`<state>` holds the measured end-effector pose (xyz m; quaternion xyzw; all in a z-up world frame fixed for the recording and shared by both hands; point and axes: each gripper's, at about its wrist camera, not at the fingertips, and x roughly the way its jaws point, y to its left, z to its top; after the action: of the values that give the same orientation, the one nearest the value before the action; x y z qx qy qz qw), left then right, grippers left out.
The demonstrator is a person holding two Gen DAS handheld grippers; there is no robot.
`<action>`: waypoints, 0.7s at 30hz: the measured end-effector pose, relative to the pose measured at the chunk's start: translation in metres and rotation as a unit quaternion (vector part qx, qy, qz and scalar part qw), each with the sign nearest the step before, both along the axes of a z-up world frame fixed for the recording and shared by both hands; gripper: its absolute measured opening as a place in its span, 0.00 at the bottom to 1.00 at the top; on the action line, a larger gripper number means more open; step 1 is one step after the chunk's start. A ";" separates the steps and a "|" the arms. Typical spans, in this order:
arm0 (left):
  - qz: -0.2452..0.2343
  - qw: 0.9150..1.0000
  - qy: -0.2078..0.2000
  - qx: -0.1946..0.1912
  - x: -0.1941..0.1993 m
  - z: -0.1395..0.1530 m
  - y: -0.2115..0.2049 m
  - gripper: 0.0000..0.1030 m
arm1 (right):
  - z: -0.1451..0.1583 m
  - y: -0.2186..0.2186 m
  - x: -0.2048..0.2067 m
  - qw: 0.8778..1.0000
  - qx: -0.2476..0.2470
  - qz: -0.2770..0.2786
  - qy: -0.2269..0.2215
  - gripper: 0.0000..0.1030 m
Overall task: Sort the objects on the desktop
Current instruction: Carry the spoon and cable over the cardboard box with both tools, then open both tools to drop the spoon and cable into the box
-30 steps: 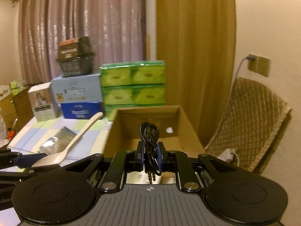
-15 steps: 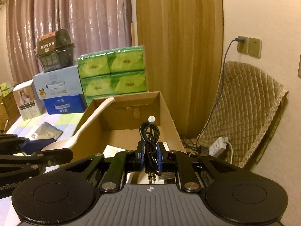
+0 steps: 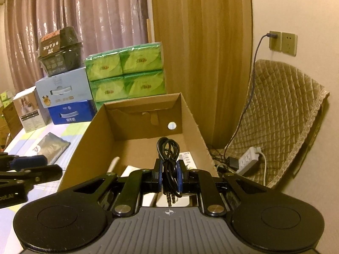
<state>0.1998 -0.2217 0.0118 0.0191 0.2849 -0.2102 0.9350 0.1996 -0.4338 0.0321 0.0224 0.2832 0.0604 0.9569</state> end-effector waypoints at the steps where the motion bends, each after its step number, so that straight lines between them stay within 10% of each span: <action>1: 0.002 1.000 -0.001 0.000 -0.002 0.000 0.004 0.34 | 0.001 0.001 0.000 1.000 0.000 0.000 0.000 0.10; 11: 0.027 1.000 -0.004 0.000 -0.015 0.004 0.030 0.40 | 0.004 0.001 0.011 0.999 0.046 0.019 -0.001 0.12; 15: 0.035 0.999 -0.003 0.000 -0.018 0.004 0.038 0.40 | 0.006 -0.004 0.009 0.998 0.067 0.001 -0.004 0.48; 21: 0.049 0.999 -0.005 0.007 -0.026 0.002 0.054 0.46 | 0.011 -0.003 -0.003 0.998 0.065 0.002 -0.003 0.49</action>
<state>0.1742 -0.1682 0.0142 0.0129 0.2827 -0.1615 0.9454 0.1963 -0.4370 0.0435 0.0843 0.2763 0.0804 0.9540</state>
